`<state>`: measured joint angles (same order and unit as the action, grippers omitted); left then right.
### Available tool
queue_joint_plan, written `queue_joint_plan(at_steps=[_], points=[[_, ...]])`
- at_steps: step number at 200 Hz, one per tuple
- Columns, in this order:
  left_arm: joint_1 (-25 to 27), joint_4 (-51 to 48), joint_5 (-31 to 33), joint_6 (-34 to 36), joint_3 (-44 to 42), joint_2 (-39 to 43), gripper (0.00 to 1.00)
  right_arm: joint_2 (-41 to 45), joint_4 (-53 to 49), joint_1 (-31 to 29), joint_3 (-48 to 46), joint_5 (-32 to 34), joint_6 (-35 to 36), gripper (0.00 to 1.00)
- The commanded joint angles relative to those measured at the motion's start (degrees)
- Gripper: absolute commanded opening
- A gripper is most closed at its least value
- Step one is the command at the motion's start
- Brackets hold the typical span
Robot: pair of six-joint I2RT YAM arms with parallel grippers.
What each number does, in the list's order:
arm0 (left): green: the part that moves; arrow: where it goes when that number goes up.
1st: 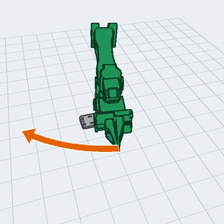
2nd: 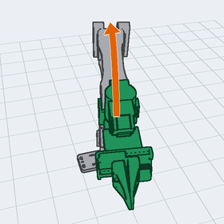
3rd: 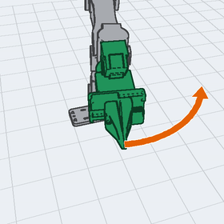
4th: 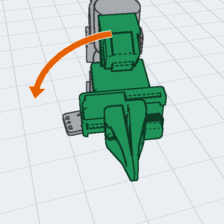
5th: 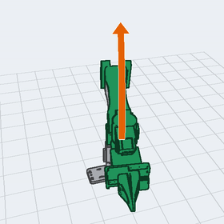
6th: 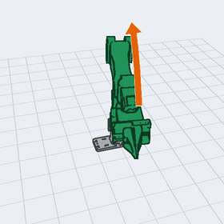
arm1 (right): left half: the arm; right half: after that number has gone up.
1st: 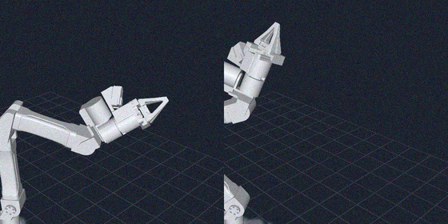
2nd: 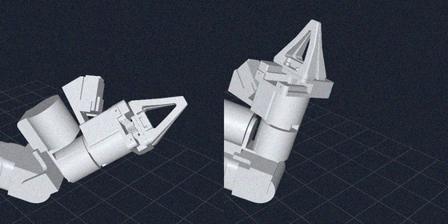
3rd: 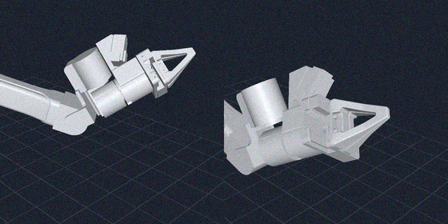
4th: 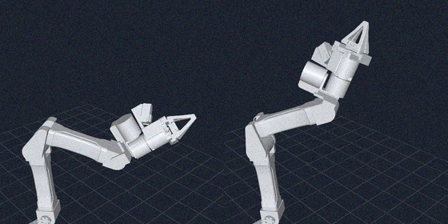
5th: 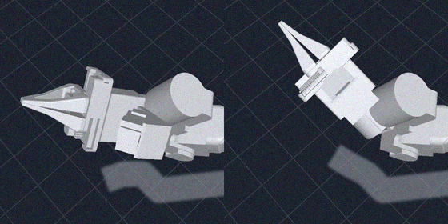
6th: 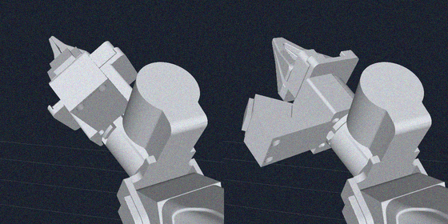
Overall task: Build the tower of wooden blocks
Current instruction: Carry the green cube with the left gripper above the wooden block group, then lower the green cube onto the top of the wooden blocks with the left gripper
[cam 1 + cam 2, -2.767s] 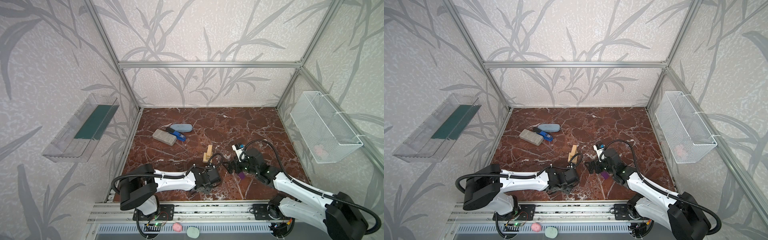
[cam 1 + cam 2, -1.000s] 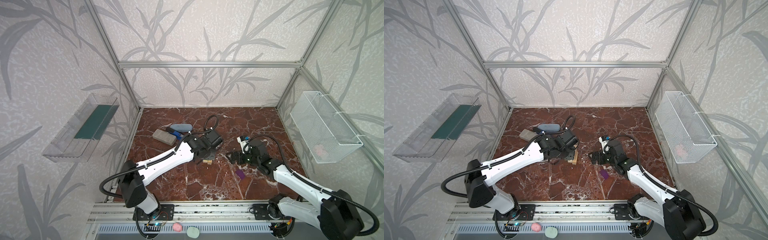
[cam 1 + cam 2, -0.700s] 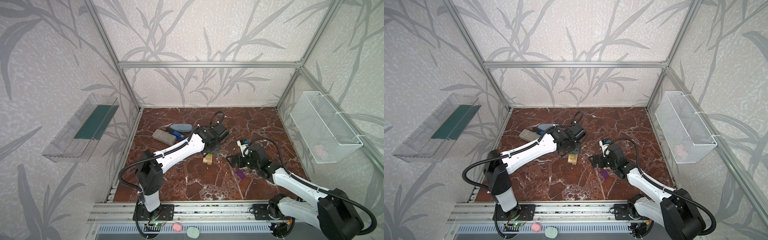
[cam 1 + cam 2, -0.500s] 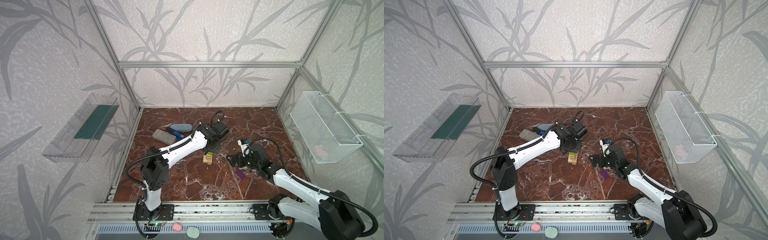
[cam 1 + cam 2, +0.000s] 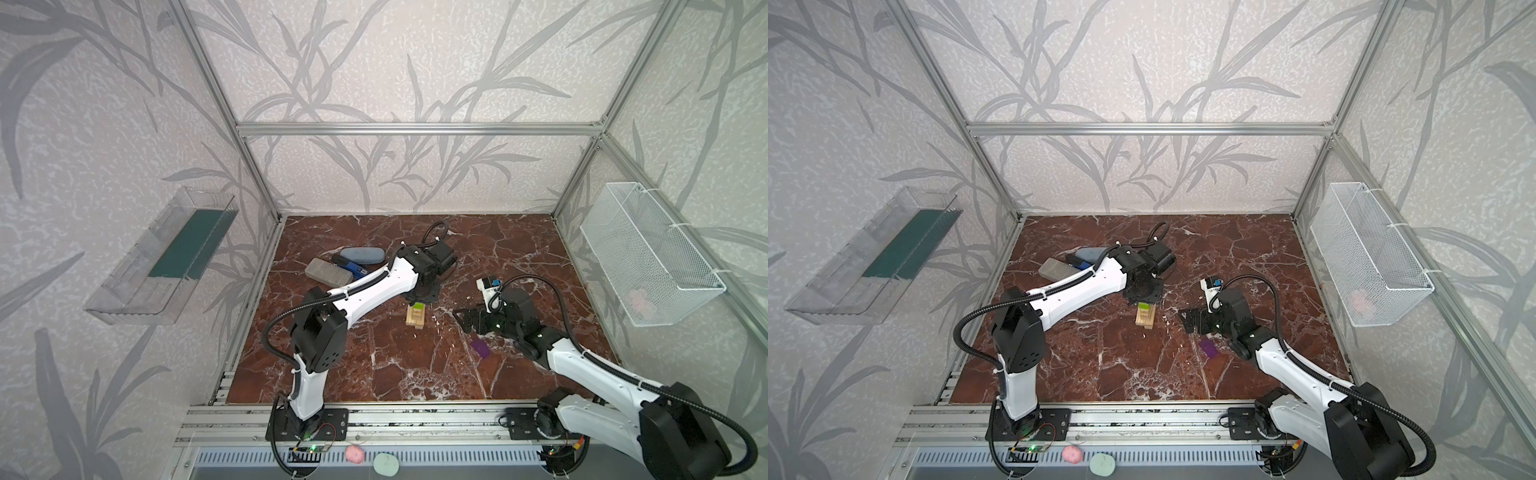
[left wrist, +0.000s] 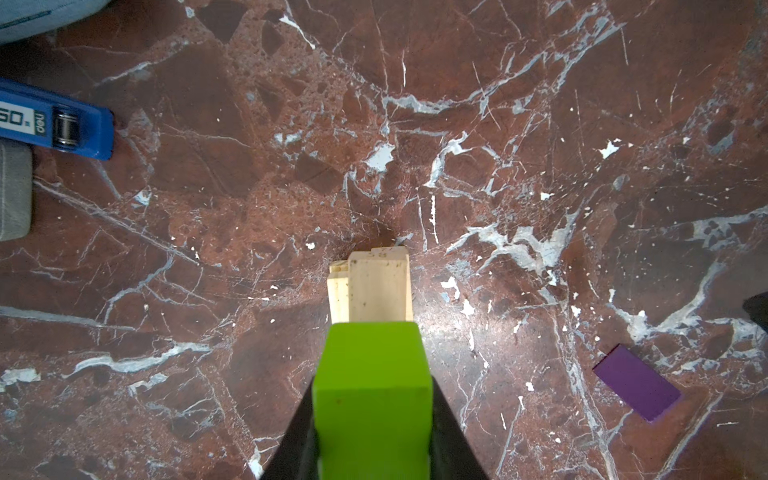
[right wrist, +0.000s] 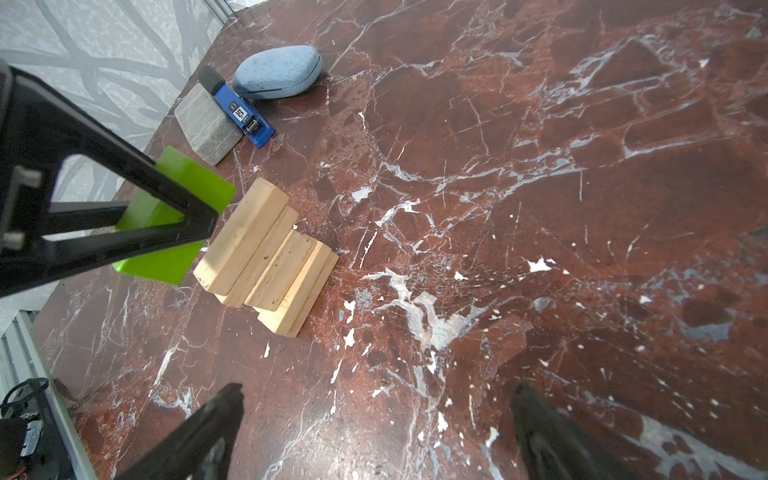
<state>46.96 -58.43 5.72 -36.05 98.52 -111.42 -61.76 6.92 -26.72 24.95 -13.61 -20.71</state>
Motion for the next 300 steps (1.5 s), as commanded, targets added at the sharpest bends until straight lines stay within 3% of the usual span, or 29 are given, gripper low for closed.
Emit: queue_joint_plan(at_steps=[1,211,300], points=[[-0.29,-1.86,-0.48,0.71,1.94,-1.08,0.03,1.11,1.25,0.16,-0.45,0.92,0.53,0.99],[-1.34,-2.21,-1.76,2.01,3.12,-3.89,0.07,1.46,1.51,0.16,-0.76,2.27,0.36,0.99],[-1.41,-2.80,-1.58,2.41,3.39,-4.55,0.26,1.39,1.67,0.09,-0.69,2.36,0.48,0.99]])
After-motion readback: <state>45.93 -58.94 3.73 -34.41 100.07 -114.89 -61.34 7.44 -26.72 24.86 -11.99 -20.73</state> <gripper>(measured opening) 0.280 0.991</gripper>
